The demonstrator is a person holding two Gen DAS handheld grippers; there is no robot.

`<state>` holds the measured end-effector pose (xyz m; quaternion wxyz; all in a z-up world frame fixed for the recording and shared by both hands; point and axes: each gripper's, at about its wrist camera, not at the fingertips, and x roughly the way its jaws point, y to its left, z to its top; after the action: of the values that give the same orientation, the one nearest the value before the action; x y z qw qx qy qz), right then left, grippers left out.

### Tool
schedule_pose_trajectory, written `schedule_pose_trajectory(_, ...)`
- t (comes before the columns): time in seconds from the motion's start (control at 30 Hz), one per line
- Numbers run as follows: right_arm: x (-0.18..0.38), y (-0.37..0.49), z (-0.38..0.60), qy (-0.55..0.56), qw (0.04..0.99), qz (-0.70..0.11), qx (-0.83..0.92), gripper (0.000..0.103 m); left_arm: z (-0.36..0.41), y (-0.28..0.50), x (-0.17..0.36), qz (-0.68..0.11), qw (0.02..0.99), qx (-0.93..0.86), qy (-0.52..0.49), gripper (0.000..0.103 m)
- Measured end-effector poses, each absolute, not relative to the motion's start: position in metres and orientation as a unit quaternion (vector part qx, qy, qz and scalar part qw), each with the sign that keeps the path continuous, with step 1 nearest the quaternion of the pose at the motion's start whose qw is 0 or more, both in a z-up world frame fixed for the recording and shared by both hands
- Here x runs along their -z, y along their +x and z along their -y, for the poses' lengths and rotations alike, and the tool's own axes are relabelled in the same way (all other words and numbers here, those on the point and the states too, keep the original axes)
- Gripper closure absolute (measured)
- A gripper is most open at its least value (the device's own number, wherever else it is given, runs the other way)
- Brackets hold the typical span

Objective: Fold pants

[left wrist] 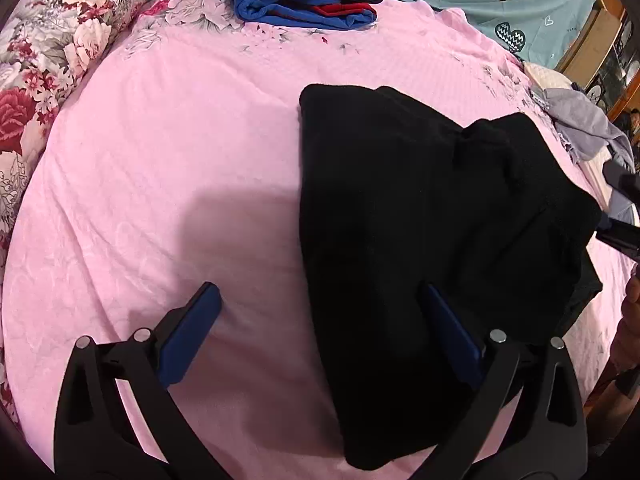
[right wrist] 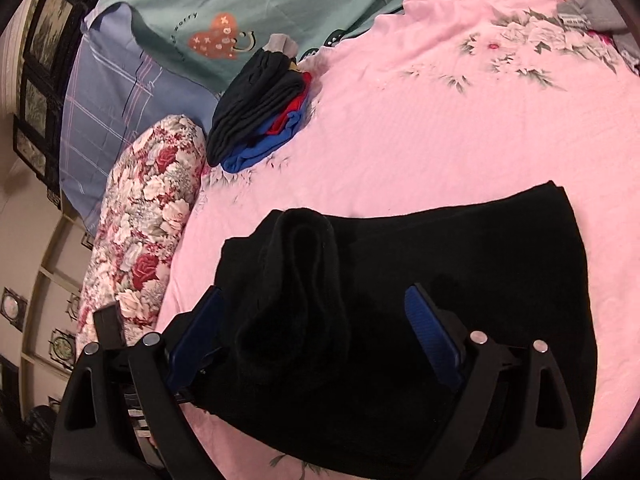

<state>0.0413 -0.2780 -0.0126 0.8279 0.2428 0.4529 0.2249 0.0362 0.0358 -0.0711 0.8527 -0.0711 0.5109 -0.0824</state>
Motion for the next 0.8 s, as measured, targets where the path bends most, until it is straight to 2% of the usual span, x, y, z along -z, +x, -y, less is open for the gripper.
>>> schedule_pose_trajectory(0.3,0.046,0.045,0.233,0.189,0.784,-0.526,-0.271,0.010,-0.032,0.032,0.073,-0.506,0.857,0.073,-0.061,0.002)
schedule_pose_trajectory(0.37,0.048,0.042,0.227,0.172,0.797,-0.517,-0.260,0.024,-0.030,0.033,0.073,-0.509,0.856,0.069,-0.059,0.002)
schedule_pose_trajectory(0.4,0.048,0.041,0.224,0.161,0.802,-0.514,-0.257,0.038,-0.030,0.034,0.073,-0.510,0.855,0.068,-0.060,0.002)
schedule_pose_trajectory(0.5,0.047,0.040,0.225,0.168,0.803,-0.511,-0.257,0.044,-0.029,0.034,0.073,-0.509,0.856,0.064,-0.059,0.002)
schedule_pose_trajectory(0.73,0.032,0.031,0.219,0.155,0.826,-0.478,-0.257,0.045,-0.029,0.034,0.073,-0.512,0.855,0.058,-0.056,0.002)
schedule_pose_trajectory(0.77,0.031,0.033,0.219,0.160,0.826,-0.476,-0.256,0.048,-0.030,0.036,0.072,-0.517,0.852,0.058,-0.061,0.002)
schedule_pose_trajectory(0.8,0.031,0.034,0.219,0.161,0.827,-0.473,-0.259,0.061,-0.032,0.037,0.071,-0.522,0.848,0.056,-0.068,0.002)
